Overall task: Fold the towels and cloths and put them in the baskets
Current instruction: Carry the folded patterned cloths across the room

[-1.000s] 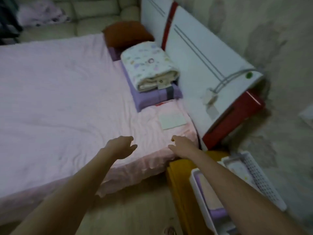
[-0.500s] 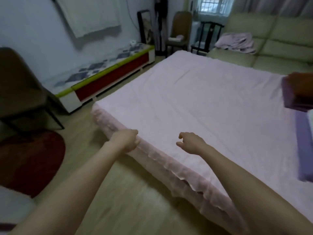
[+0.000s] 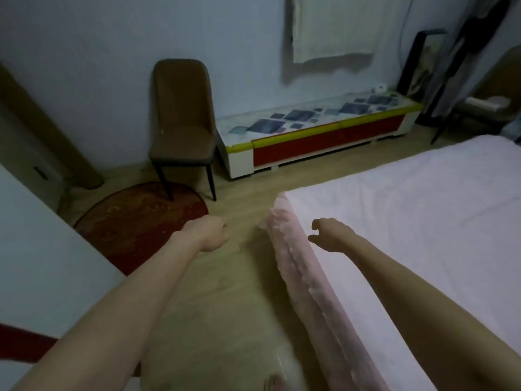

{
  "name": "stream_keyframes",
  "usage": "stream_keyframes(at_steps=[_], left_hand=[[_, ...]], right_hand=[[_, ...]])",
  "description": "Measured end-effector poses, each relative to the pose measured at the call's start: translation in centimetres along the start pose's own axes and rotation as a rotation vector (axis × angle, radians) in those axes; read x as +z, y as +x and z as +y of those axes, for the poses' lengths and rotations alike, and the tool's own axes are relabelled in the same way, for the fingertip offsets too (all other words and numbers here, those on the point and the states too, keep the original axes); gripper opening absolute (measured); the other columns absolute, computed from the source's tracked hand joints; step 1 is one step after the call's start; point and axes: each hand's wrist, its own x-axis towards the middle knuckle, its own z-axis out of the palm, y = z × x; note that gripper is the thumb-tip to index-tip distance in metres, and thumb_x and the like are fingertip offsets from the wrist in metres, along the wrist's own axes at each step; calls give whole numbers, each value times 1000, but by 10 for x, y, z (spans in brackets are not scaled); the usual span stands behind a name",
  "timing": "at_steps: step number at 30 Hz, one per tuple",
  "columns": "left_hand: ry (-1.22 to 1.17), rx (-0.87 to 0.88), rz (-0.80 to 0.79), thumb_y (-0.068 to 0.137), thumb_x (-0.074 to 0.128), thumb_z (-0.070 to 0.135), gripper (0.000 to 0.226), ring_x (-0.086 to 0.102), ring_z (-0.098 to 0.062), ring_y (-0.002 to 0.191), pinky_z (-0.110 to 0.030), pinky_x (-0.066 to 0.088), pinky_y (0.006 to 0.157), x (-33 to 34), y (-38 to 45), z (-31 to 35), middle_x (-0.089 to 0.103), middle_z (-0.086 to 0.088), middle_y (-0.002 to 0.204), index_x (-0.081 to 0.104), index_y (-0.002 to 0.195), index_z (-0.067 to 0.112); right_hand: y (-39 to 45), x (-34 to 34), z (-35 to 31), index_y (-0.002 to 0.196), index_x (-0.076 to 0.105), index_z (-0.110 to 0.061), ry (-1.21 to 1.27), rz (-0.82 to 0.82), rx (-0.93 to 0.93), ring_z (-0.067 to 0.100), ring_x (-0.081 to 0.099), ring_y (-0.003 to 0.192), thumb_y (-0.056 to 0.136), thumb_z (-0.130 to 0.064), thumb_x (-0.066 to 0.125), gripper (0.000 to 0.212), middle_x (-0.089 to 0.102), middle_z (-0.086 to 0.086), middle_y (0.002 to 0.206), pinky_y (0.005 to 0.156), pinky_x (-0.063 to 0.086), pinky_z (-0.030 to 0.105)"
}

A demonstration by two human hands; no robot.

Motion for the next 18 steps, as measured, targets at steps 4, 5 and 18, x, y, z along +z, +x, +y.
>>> stream_keyframes(at_steps=[4, 5, 18], left_hand=[[-56, -82, -12, 97, 42, 41, 49, 45, -23, 128, -36, 41, 98, -43, 73, -62, 45, -5, 143, 42, 141, 18], [-56, -96, -19, 97, 43, 41, 49, 46, -23, 127, -36, 42, 99, -51, 92, -77, 46, -5, 142, 42, 140, 18], [105, 72, -28, 96, 44, 41, 39, 53, -23, 111, -36, 45, 79, -211, 443, -212, 54, -5, 126, 51, 126, 16]], right_hand=[[120, -53, -62, 129, 50, -9, -57, -18, -101, 27, 57, 111, 97, -33, 49, 41, 59, 9, 125, 89, 47, 34], [150, -61, -77, 129, 50, -9, -72, -7, -138, 26, 58, 109, 96, -33, 50, 41, 60, 10, 125, 89, 48, 34], [473, -186, -158, 126, 53, -10, -6, 79, -58, 30, 57, 110, 94, -35, 53, 40, 58, 14, 125, 92, 50, 43]])
